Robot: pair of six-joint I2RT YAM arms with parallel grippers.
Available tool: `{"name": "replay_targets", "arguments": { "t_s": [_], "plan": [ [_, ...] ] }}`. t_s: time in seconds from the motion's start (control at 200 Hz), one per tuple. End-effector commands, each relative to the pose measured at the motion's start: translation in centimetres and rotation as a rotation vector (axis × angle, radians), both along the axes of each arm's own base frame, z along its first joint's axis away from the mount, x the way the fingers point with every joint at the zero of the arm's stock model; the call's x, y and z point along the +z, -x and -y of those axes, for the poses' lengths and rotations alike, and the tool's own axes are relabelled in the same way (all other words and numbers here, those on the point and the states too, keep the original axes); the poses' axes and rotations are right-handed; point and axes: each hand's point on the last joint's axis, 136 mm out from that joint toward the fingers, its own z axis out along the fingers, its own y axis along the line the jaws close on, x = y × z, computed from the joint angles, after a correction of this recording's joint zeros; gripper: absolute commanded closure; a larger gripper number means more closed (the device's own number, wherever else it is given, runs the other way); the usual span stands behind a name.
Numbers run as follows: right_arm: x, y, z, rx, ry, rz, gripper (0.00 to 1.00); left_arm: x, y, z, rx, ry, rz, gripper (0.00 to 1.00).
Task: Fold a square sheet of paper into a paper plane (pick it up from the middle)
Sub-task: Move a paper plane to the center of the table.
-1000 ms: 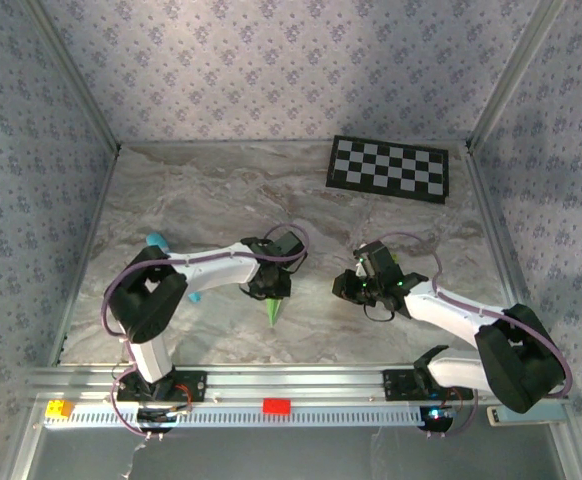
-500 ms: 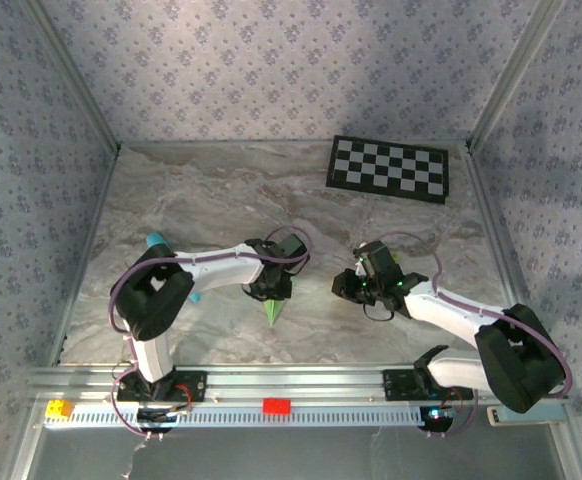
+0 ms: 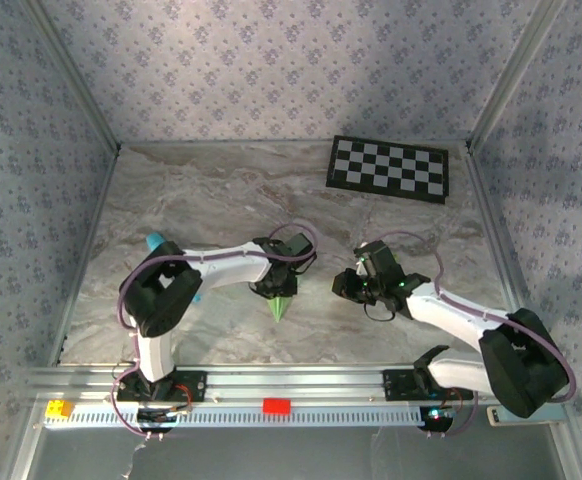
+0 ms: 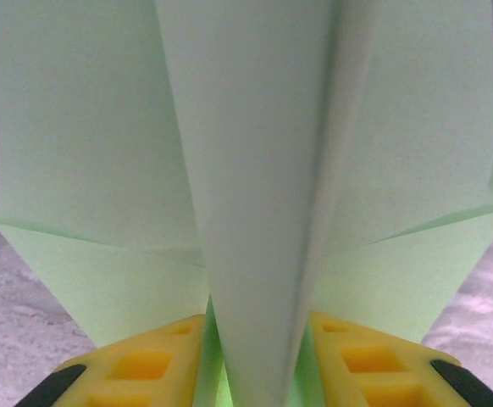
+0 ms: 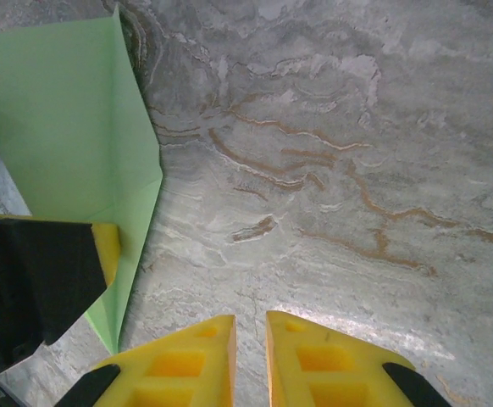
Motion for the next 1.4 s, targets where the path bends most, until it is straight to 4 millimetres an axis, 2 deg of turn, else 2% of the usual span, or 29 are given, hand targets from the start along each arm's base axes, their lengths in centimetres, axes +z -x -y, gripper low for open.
{"name": "replay_targets", "arguments": {
  "t_s": [0.0,0.29,0.51,0.75,1.114,1.274,1.394],
  "plan": [
    [0.2,0.1,0.8,-0.019,0.025,0.005,0.82,-2.5,0.1,-0.6,0.034,-0.068,-0.028,0.68],
    [1.2,0.1,2.1,-0.044,0.054,0.045,0.81,-2.2,-0.2,-0.5,0.071,-0.072,-0.019,0.68],
    [1.2,0.2,3.0,-0.071,0.059,0.055,0.8,-2.2,-0.1,-0.9,0.068,-0.087,-0.012,0.67],
    [1.2,0.2,3.1,-0.072,0.052,0.052,0.79,-2.4,0.1,-0.9,0.067,-0.086,-0.019,0.65],
    [2.1,-0.2,3.5,-0.075,0.055,0.078,0.77,-0.6,-0.5,-0.1,0.072,-0.045,0.012,0.62],
    [2.2,-0.1,3.7,-0.074,0.055,0.077,0.77,0.9,-1.0,0.7,0.07,-0.009,0.042,0.61],
    [2.2,-0.1,3.8,-0.074,0.057,0.076,0.76,2.0,-0.9,0.5,0.064,-0.011,0.051,0.6]
  ]
}}
